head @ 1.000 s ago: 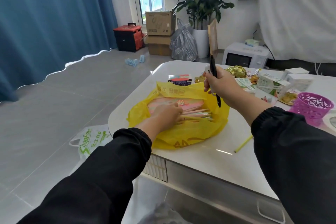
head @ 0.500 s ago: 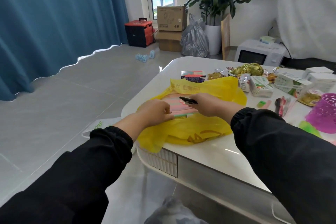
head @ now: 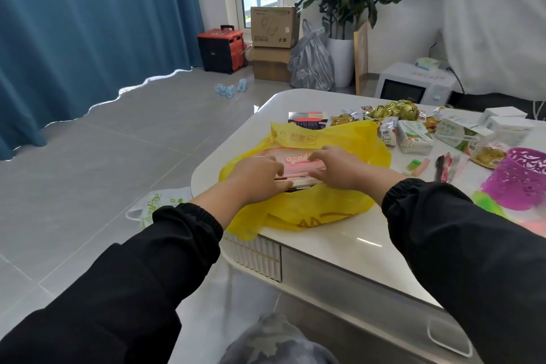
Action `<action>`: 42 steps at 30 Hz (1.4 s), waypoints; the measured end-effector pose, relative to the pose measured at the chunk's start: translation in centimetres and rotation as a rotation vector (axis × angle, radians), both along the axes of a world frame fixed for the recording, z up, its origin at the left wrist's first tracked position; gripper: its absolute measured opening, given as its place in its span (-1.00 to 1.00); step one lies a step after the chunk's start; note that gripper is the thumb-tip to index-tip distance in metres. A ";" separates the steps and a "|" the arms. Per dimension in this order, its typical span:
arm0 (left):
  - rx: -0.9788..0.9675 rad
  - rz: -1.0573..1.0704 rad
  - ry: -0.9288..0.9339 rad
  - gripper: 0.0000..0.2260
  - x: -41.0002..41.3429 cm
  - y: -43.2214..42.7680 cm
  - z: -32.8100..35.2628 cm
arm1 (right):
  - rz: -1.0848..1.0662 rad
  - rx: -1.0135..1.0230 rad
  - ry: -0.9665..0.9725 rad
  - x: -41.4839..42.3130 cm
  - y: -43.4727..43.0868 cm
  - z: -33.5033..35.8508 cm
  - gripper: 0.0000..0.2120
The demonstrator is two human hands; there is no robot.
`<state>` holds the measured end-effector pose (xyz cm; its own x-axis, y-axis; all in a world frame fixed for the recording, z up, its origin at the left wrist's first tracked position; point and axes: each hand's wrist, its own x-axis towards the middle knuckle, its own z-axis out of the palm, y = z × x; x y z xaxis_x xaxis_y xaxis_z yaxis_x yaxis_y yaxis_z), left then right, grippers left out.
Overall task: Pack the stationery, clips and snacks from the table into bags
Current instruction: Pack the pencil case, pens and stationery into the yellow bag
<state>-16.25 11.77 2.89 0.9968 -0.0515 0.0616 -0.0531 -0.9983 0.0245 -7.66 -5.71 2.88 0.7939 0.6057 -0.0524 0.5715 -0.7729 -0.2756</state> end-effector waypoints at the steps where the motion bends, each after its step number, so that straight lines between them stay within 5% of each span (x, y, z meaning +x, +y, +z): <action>1: -0.008 -0.001 -0.011 -0.60 0.2 -0.5 -0.1 | -0.011 0.000 -0.037 0.0 -0.5 0.2 -0.56; 8: -0.023 0.009 -0.062 -0.54 2.2 -6.0 0.0 | -0.102 -0.016 -0.279 0.3 -5.0 1.3 -0.50; 12: -0.248 -0.053 -0.064 -0.56 3.3 -10.9 -0.8 | -0.242 0.172 -0.258 -0.2 -10.0 0.9 -0.52; 22: 0.025 -0.264 -0.223 -0.50 3.4 -19.9 -3.9 | -0.591 0.098 -0.123 -1.5 -19.9 -4.9 -0.45; 28: -0.023 -0.325 -0.222 -0.56 3.0 -23.0 -6.9 | -0.709 0.089 0.014 -2.0 -22.1 -5.0 -0.50; 36: -0.197 -0.066 -0.074 -0.76 3.8 -24.1 -8.6 | -0.805 -0.030 0.084 -1.8 -24.7 -4.5 -0.80; 42: -0.276 -0.029 -0.066 -0.77 4.7 -22.2 -8.7 | -0.610 0.067 -0.054 -1.3 -21.8 -5.9 -0.63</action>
<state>-11.56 -10.43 -5.82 0.9885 -0.0527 0.1416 -0.0925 -0.9523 0.2908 -8.94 -27.56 -3.02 0.9989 0.0421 0.0206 0.0465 -0.9469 -0.3181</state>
